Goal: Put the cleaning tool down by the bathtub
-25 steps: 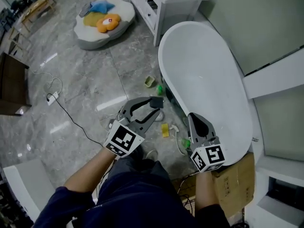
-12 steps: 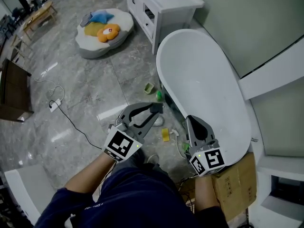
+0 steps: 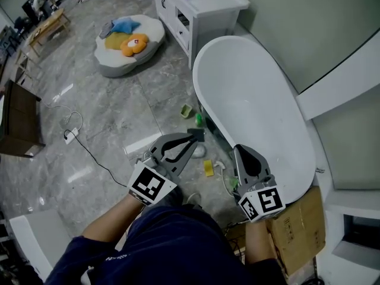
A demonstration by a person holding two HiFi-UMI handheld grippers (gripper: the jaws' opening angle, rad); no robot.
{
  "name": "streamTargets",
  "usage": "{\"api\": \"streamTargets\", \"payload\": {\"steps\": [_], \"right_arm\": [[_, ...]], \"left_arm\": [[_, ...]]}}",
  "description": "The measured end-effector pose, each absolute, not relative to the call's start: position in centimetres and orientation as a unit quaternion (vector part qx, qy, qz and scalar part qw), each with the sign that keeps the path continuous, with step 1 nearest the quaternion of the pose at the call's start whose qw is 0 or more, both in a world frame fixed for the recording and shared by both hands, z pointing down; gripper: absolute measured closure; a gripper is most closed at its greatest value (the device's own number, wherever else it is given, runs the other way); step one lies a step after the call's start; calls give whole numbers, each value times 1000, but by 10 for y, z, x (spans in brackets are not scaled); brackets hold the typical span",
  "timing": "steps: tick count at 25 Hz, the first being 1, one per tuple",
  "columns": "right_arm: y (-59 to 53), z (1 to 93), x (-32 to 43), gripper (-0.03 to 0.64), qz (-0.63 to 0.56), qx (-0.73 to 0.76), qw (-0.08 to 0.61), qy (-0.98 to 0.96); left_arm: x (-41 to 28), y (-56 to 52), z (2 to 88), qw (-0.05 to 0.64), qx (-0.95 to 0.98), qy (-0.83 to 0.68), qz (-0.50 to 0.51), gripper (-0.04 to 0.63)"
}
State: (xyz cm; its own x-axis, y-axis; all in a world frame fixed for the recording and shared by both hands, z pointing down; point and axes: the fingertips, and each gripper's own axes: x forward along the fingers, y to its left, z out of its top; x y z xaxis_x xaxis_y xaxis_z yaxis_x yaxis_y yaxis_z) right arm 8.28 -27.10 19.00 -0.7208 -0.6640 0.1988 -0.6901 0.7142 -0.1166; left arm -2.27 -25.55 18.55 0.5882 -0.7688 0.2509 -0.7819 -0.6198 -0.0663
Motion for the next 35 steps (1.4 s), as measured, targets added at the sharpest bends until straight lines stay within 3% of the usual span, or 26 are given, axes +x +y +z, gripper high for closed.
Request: {"api": "streamTargets", "payload": {"steps": [35], "right_arm": [[-248, 187, 120, 614, 87, 367, 68, -924]], "left_arm": [[20, -245, 179, 24, 897, -420, 133, 565]]}}
